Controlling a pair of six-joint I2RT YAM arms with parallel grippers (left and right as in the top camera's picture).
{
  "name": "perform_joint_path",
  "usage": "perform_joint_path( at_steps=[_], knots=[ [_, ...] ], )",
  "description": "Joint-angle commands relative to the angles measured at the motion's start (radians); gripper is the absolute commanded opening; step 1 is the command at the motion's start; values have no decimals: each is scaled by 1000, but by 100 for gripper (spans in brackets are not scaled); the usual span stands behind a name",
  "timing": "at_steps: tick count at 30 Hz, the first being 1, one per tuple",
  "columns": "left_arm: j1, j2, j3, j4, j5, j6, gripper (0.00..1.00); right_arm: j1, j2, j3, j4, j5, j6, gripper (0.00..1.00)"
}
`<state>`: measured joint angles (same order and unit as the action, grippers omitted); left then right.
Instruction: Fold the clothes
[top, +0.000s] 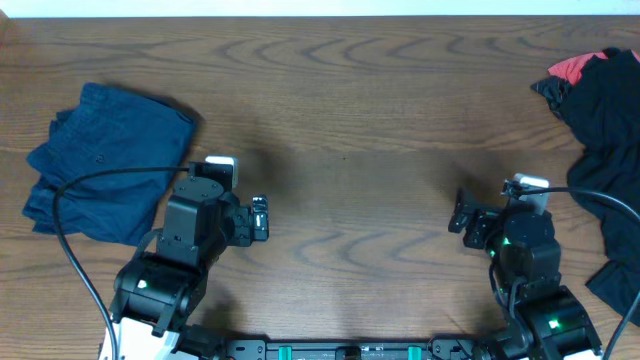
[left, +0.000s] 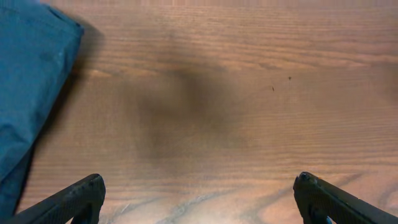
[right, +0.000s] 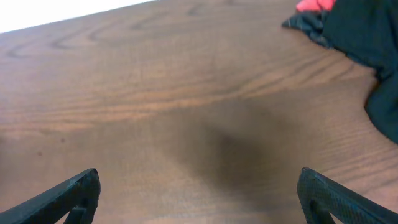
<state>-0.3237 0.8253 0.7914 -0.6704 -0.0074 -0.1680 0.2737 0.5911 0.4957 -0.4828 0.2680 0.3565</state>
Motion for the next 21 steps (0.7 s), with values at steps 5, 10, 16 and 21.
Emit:
perform_joint_path(
  at_steps=[5, 10, 16, 21],
  knots=[
    [-2, 58, -2, 5, -12, -5, 98, 8, 0, -6, -65, -12, 13, 99],
    [-2, 101, -2, 5, -12, -5, 98, 8, 0, -6, -119, -12, 13, 99],
    [-2, 153, -2, 5, -13, -5, 98, 8, 0, -6, -158, -12, 13, 99],
    [-2, 188, -2, 6, -12, -5, 98, 8, 0, -6, -165, -12, 13, 99]
  ],
)
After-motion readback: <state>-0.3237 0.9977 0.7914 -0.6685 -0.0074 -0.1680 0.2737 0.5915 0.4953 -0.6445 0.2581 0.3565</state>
